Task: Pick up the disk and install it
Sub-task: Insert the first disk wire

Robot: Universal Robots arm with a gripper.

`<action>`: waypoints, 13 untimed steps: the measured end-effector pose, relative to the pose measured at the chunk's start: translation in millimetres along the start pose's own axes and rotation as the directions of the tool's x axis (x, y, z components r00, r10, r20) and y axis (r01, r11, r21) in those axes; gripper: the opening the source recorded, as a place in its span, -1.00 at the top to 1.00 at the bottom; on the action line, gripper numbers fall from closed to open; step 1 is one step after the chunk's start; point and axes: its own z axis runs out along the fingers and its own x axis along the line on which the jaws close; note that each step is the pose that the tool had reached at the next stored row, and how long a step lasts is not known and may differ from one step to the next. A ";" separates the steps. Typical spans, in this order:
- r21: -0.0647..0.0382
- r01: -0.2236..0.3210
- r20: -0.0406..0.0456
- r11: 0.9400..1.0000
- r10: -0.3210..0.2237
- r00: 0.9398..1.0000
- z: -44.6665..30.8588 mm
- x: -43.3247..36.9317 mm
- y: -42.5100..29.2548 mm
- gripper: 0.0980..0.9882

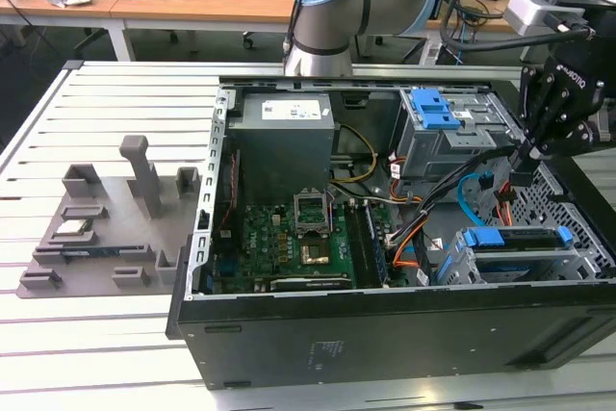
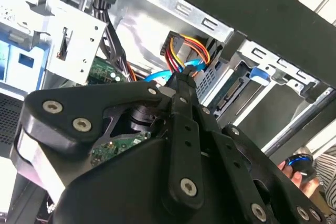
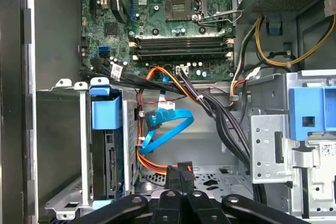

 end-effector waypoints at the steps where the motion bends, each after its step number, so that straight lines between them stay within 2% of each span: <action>1: 0.000 0.000 0.000 1.000 0.000 1.000 0.1 -0.1 -1.2 0.98; 10: 0.000 0.000 0.000 1.000 0.000 1.000 0.0 -0.4 -2.1 0.96; 13: 0.000 0.000 0.000 1.000 0.000 1.000 0.0 -0.5 -2.2 0.56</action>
